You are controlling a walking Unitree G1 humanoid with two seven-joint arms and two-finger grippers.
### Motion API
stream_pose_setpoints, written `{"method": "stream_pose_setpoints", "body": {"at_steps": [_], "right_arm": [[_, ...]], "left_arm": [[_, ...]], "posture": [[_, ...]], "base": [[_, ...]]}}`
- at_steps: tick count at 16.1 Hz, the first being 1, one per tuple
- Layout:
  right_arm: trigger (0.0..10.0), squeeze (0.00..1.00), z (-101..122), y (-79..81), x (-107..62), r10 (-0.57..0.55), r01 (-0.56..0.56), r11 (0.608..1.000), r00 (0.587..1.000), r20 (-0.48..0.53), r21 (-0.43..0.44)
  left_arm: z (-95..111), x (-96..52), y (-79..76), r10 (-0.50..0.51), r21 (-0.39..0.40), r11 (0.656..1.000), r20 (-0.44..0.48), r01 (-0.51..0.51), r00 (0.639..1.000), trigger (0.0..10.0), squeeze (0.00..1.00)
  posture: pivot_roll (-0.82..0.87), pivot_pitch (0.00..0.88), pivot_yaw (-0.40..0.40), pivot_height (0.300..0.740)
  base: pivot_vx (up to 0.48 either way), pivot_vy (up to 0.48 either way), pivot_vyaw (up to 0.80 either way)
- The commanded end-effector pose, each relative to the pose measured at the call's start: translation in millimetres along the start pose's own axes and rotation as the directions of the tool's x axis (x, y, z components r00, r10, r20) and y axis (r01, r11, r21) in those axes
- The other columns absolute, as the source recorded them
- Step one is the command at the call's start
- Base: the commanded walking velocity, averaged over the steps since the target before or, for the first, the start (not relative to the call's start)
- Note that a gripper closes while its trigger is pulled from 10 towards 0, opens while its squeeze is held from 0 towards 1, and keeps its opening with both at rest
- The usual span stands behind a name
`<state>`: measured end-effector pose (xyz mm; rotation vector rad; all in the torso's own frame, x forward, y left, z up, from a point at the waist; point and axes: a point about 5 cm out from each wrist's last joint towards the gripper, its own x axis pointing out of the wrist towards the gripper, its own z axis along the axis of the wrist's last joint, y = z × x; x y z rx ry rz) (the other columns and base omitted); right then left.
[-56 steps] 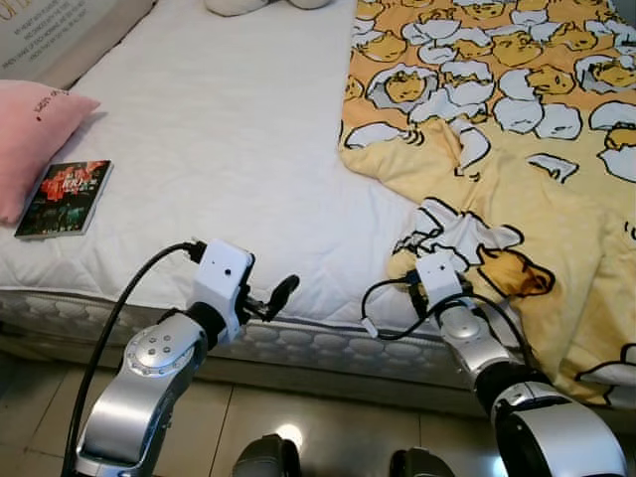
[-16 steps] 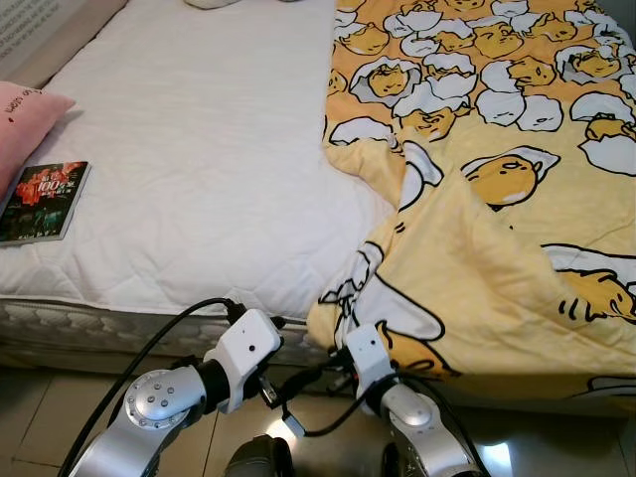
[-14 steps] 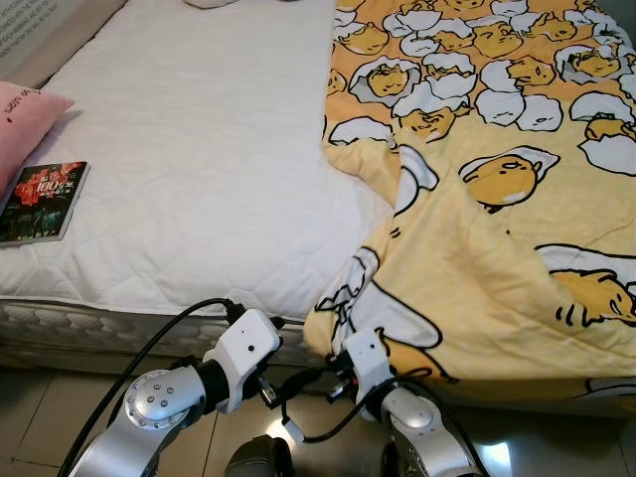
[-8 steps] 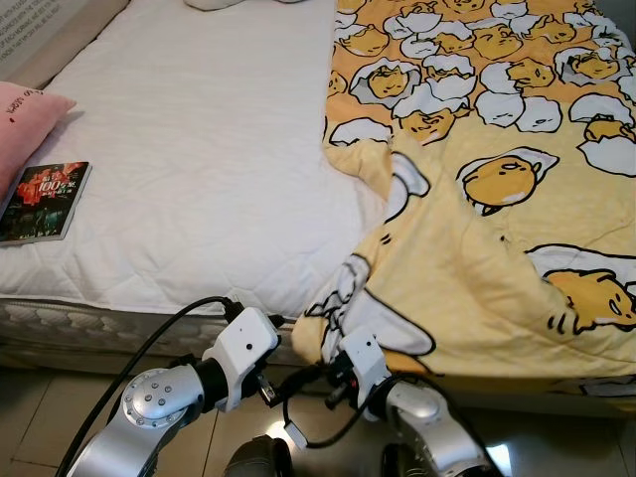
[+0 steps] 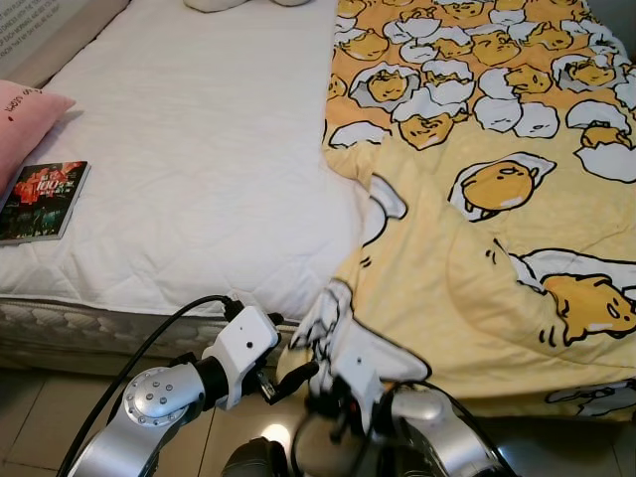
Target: Clean up the room
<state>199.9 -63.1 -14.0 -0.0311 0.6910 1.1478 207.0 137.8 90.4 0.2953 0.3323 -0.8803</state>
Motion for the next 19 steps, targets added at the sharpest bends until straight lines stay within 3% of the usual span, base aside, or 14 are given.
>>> {"method": "stream_pose_setpoints", "body": {"at_steps": [1,4,14,19], "right_arm": [[0.0,0.0,3,7.8,4.6,0.052,-0.052,0.999,0.999,0.005,-0.006],[0.0,0.0,-4,-2.7,2.0,-0.02,0.02,1.0,1.0,-0.021,0.003],[0.0,0.0,1,-14.0,0.8,-0.096,0.096,0.995,0.995,0.0,0.024],[0.0,0.0,-2,-15.5,0.8,-0.1,0.1,0.995,0.995,-0.005,0.03]], "left_arm": [[-3,-0.3,1.4,0.008,-0.004,1.0,-0.011,-0.008,1.0,10.0,0.0],[-3,0.2,3.2,0.013,-0.007,1.0,-0.006,-0.014,1.0,10.0,0.0],[-1,-0.7,14.4,0.045,-0.009,0.999,0.024,-0.045,0.999,10.0,0.0],[1,0.6,13.9,0.038,-0.01,0.999,0.031,-0.037,0.999,10.0,0.0]], "posture": [[0.11,0.121,0.067,0.723],[0.11,0.117,0.066,0.723],[0.11,0.106,0.062,0.723],[0.11,0.109,0.061,0.723]], "base": [[0.0,0.0,0.0],[0.0,0.0,0.0],[0.0,0.0,0.0],[0.0,0.48,0.0]]}}
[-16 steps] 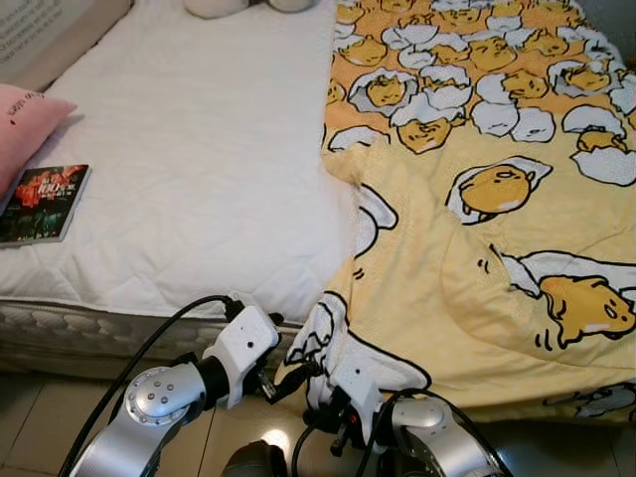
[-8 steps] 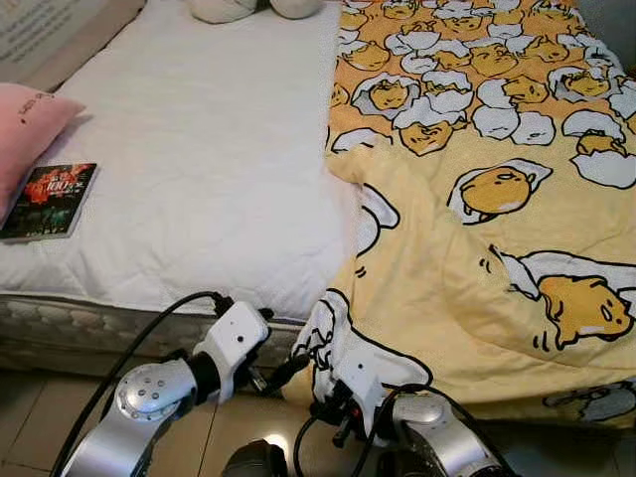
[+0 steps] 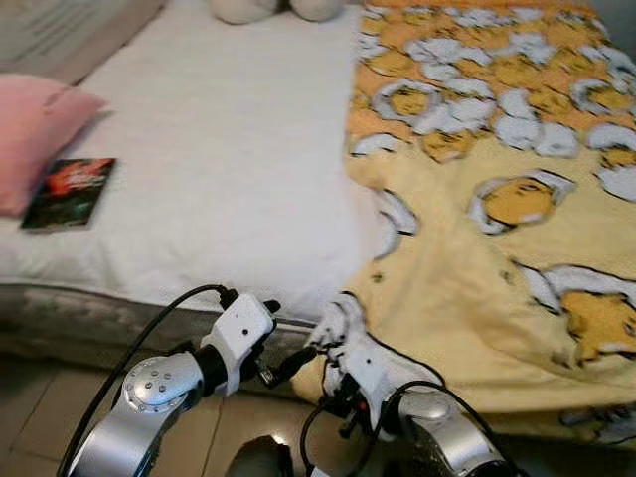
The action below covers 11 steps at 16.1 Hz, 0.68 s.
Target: Clean up the room
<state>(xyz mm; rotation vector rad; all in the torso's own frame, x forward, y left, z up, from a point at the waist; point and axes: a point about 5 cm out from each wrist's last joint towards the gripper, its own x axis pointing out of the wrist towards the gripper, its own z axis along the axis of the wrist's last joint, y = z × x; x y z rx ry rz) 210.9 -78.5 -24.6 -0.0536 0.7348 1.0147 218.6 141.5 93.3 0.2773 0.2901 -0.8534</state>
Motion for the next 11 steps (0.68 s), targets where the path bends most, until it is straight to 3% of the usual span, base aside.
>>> {"method": "stream_pose_setpoints", "body": {"at_steps": [1,2,5,11], "right_arm": [[0.0,0.0,6,5.0,4.9,0.026,-0.026,1.0,0.999,0.028,-0.013],[0.0,0.0,5,5.2,5.0,0.027,-0.027,1.0,0.999,0.027,-0.012],[0.0,0.0,0,6.7,4.5,0.051,-0.051,0.999,0.999,0.01,-0.007],[0.0,0.0,-33,6.4,-1.4,0.062,-0.06,0.998,0.994,-0.093,0.022]], "left_arm": [[-2,-2.6,1.3,0.001,-0.005,1.0,-0.01,-0.001,1.0,10.0,0.0],[-2,-2.6,0.9,0.0,-0.006,1.0,-0.01,0.0,1.0,10.0,0.0],[-2,-2.5,-0.8,-0.003,-0.008,1.0,-0.005,0.003,1.0,10.0,0.0],[-2,-2.1,-2.9,-0.013,-0.007,1.0,-0.007,0.013,1.0,10.0,0.0]], "posture": [[0.12,0.113,0.06,0.723],[0.12,0.113,0.06,0.723],[0.11,0.115,0.059,0.723],[0.11,0.121,0.061,0.723]], "base": [[0.0,0.48,0.0],[0.0,0.48,0.0],[0.0,0.0,0.0],[0.0,0.0,0.0]]}}
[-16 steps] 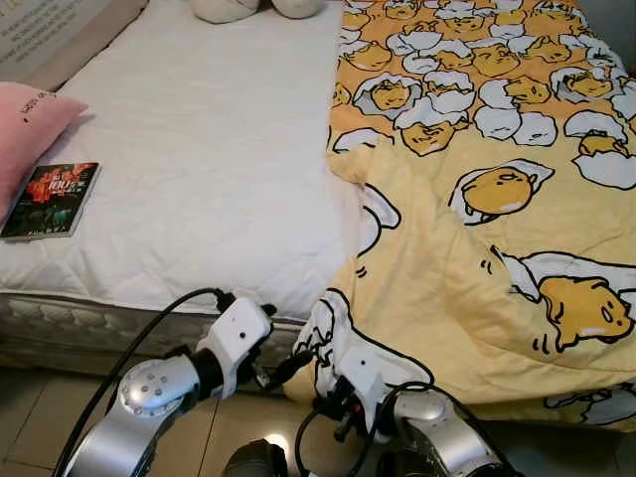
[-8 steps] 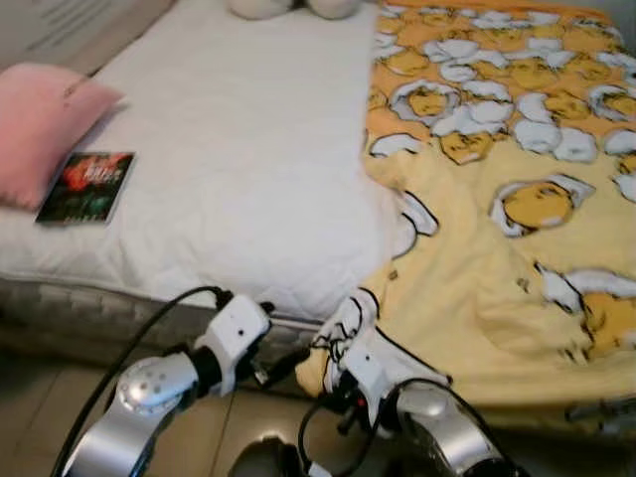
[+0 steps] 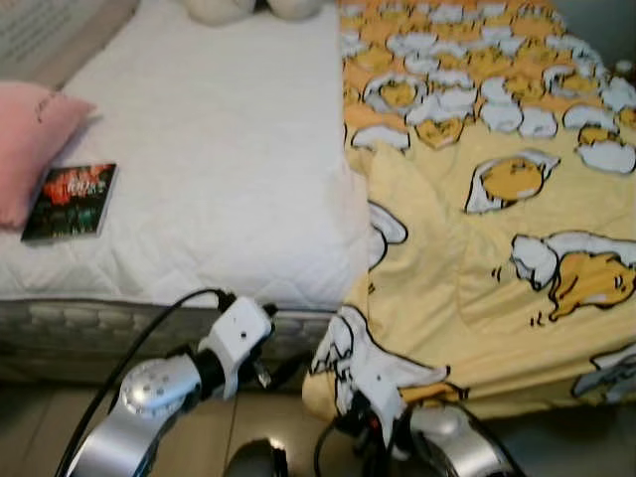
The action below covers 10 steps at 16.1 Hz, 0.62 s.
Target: Clean up the room
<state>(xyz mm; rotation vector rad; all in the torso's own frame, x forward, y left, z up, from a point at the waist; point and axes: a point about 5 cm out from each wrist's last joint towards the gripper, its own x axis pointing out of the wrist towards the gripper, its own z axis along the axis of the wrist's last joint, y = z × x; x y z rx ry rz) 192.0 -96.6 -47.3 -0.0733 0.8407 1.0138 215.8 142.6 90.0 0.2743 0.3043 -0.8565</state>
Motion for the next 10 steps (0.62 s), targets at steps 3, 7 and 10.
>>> {"method": "stream_pose_setpoints", "body": {"at_steps": [3,7,10], "right_arm": [[0.0,0.0,-18,10.2,4.3,0.066,-0.066,0.998,0.996,-0.059,-0.001],[0.0,0.0,-34,9.0,1.2,0.062,-0.066,0.997,0.99,-0.13,-0.028],[0.0,0.0,-45,4.1,-2.3,0.018,-0.036,0.996,0.979,-0.204,-0.083]], "left_arm": [[2,-0.3,-0.9,-0.009,0.0,1.0,0.004,0.009,1.0,10.0,0.0],[1,0.3,-3.3,-0.017,-0.003,1.0,0.003,0.017,1.0,10.0,0.0],[0,0.9,-4.0,-0.023,-0.004,1.0,0.0,0.023,1.0,10.0,0.0]], "posture": [[0.12,0.122,0.063,0.723],[0.12,0.121,0.061,0.723],[0.11,0.121,0.06,0.723]], "base": [[0.0,0.0,0.0],[0.0,0.0,0.0],[0.0,0.0,0.0]]}}
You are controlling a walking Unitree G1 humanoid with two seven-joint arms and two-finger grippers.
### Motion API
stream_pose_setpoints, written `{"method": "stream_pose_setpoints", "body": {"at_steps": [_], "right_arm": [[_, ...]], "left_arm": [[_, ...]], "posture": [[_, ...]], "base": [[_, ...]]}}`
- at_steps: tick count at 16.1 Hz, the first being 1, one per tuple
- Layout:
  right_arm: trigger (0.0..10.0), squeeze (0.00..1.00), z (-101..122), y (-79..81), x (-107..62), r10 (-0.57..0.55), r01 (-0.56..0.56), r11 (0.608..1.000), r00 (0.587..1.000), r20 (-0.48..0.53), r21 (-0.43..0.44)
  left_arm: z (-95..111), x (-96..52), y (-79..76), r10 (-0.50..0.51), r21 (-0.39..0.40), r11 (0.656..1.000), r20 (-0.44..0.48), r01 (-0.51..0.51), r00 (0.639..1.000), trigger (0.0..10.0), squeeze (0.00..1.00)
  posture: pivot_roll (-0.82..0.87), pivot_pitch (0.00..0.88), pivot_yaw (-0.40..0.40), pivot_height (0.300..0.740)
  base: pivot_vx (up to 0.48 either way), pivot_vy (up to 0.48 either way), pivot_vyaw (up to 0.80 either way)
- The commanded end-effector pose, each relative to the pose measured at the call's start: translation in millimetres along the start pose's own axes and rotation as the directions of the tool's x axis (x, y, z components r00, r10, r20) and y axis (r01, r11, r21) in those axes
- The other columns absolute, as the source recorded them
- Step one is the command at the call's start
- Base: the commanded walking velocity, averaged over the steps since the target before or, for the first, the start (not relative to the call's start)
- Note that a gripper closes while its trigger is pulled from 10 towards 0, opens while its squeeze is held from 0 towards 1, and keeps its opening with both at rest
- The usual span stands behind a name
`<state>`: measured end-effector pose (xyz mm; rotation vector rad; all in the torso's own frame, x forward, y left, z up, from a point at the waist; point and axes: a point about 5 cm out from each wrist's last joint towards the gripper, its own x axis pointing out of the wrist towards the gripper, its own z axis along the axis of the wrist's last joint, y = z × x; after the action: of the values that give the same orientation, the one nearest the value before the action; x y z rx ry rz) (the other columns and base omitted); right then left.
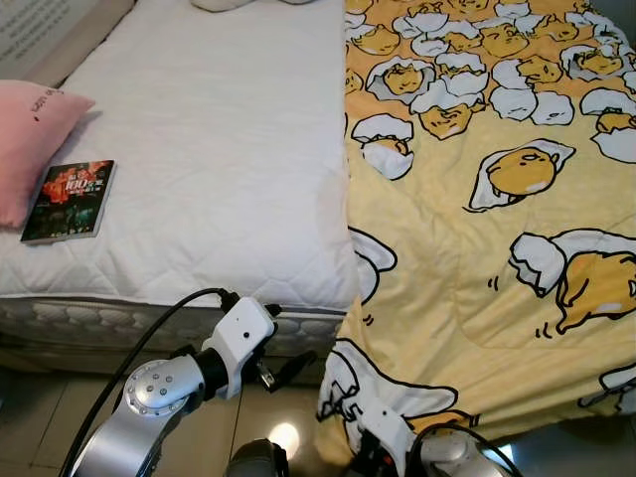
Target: Clean up the room
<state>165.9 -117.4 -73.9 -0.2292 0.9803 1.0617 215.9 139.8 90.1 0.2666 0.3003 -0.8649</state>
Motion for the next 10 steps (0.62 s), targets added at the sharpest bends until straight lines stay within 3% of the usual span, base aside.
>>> {"method": "stream_pose_setpoints", "body": {"at_steps": [1,2,3,5,9,10], "right_arm": [[0.0,0.0,-2,2.3,3.0,-0.017,0.017,1.0,1.0,-0.015,-0.007],[0.0,0.0,1,-1.9,3.3,-0.063,0.063,0.998,0.998,0.004,0.016],[10.0,0.0,5,-4.3,3.4,-0.081,0.08,0.996,0.996,0.024,0.035],[10.0,0.0,12,-9.5,2.8,-0.117,0.111,0.991,0.991,0.068,0.078],[10.0,0.0,14,-14.0,2.3,-0.16,0.152,0.983,0.984,0.077,0.1],[10.0,0.0,13,-13.9,2.4,-0.156,0.148,0.984,0.985,0.071,0.1]], "left_arm": [[-1,-1.0,-2.5,-0.016,-0.001,1.0,-0.008,0.016,1.0,10.0,0.0],[-1,-0.7,-2.7,-0.017,-0.002,1.0,-0.009,0.017,1.0,10.0,0.0],[-1,-0.5,-2.7,-0.018,-0.004,1.0,-0.008,0.018,1.0,10.0,0.0],[-1,-0.4,-3.2,-0.02,-0.006,1.0,-0.007,0.02,1.0,10.0,0.0],[0,0.0,-4.4,-0.031,0.005,0.999,0.001,0.031,1.0,10.0,0.0],[0,0.1,-5.1,-0.034,0.002,0.999,0.006,0.034,0.999,10.0,0.0]], "posture": [[0.11,0.121,0.06,0.723],[0.11,0.12,0.059,0.723],[0.11,0.12,0.059,0.723],[0.11,0.119,0.059,0.723],[0.11,0.119,0.059,0.723],[0.11,0.119,0.059,0.723]], "base": [[0.0,0.0,0.0],[0.0,0.0,0.0],[0.0,0.0,0.0],[0.0,0.0,0.0],[0.0,0.457,0.0],[0.0,0.0,0.0]]}}
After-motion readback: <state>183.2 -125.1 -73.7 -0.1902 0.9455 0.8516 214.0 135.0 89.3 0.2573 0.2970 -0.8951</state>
